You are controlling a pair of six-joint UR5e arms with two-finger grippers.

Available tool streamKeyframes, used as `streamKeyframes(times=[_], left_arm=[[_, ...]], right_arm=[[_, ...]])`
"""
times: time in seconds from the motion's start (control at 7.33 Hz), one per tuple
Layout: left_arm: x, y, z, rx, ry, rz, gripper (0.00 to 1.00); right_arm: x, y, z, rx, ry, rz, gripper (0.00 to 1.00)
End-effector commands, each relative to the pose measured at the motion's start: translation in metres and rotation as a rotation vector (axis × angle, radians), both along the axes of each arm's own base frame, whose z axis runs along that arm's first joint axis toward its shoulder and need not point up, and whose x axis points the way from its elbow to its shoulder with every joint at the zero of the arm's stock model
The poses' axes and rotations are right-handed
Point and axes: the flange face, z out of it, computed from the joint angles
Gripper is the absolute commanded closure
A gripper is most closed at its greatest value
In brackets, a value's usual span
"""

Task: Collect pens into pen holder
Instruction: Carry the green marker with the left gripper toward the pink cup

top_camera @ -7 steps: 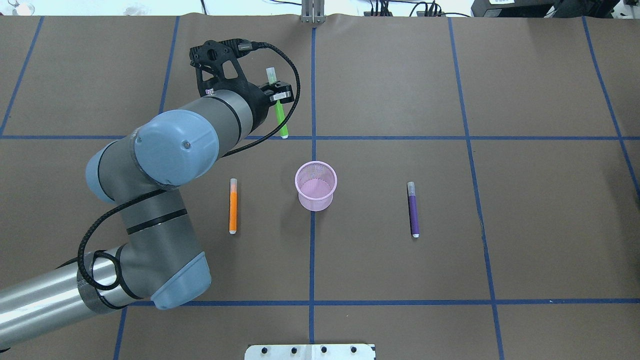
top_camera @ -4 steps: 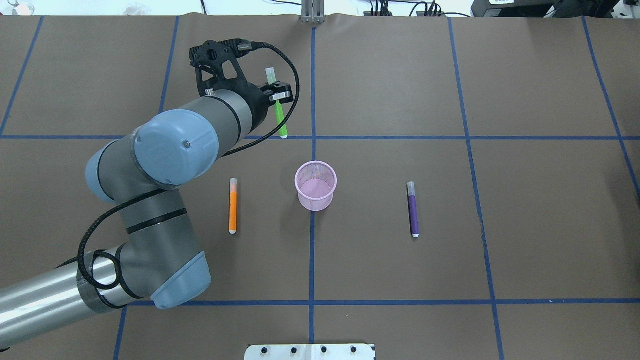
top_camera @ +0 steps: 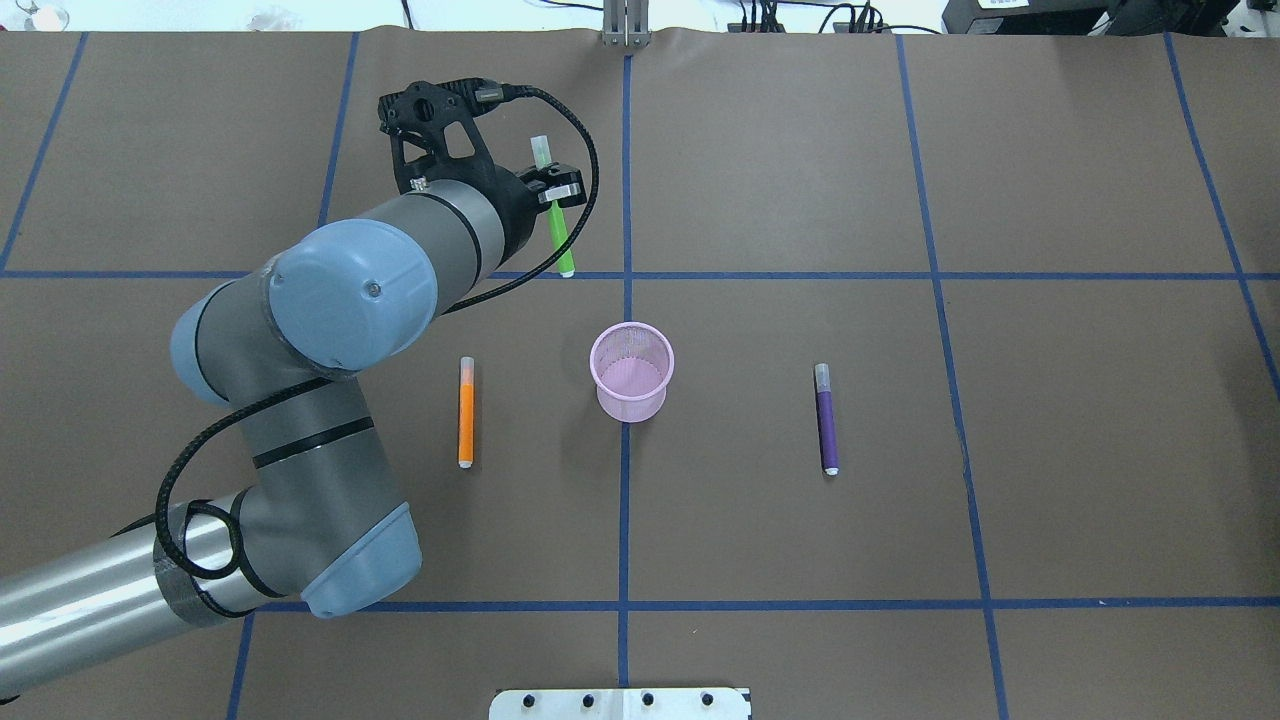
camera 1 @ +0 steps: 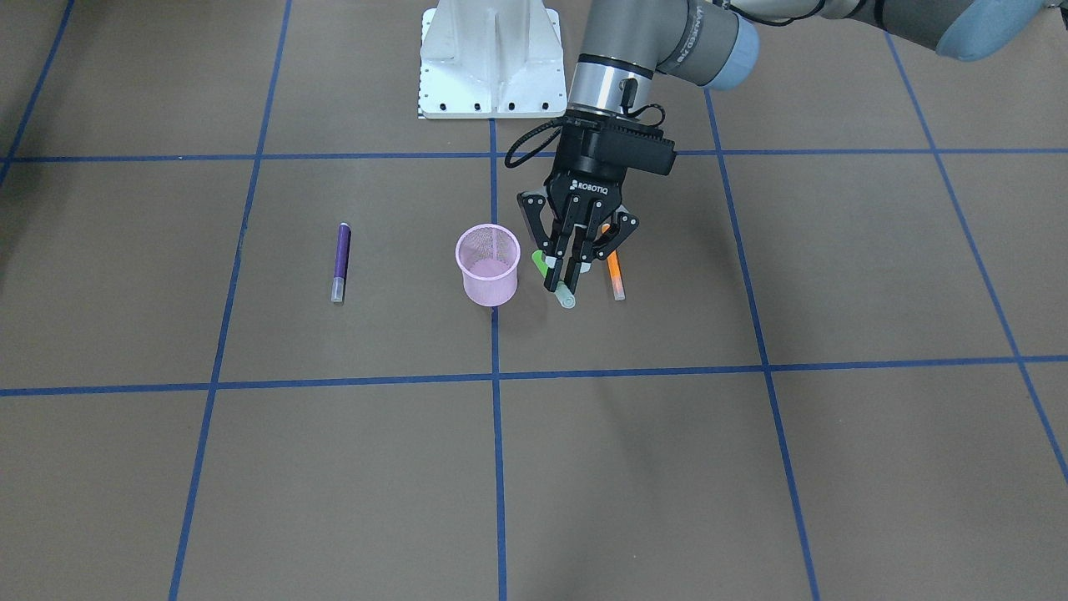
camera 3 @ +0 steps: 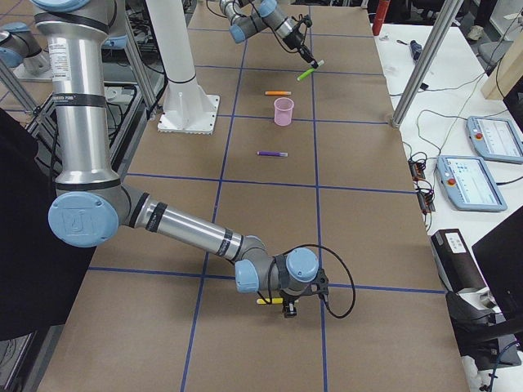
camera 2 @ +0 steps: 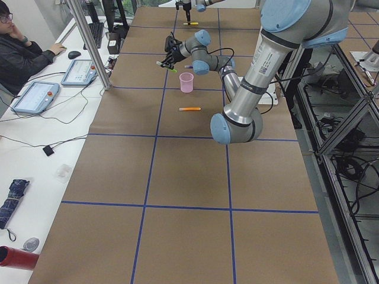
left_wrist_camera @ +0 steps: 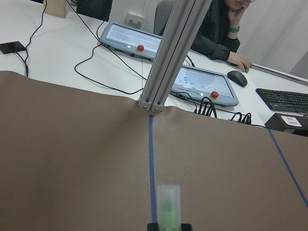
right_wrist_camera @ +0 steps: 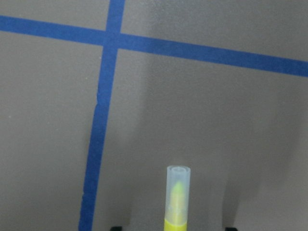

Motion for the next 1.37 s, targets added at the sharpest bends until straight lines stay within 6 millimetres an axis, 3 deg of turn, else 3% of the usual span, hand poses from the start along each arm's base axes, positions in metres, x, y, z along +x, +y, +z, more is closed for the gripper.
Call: streamKeyframes(times=[0.0, 0.14, 0.68, 0.96, 1.23], left_arm=[[0.000, 0.000, 0.000, 0.001, -0.001, 0.000, 1.00], [0.000, 0.000, 0.000, 0.000, -0.002, 0.002, 1.00], [0.001, 0.000, 0.000, 0.000, -0.002, 0.003, 1.00], [0.001, 0.000, 0.000, 0.000, -0.002, 0.002, 1.00], [0.000, 0.002, 0.001, 0.004, -0.001, -0.007, 1.00]], right_arm=[[0.000, 0.001, 0.003, -0.005, 0.002, 0.000, 0.46], [0.000, 0.001, 0.003, -0.005, 0.003, 0.000, 0.62], [0.000, 0.001, 0.003, -0.004, 0.005, 0.000, 0.98], [0.000, -0.004, -0.007, 0.024, -0.003, -0.005, 1.00], [-0.002, -0.018, -0.032, 0.066, -0.015, 0.005, 1.00]])
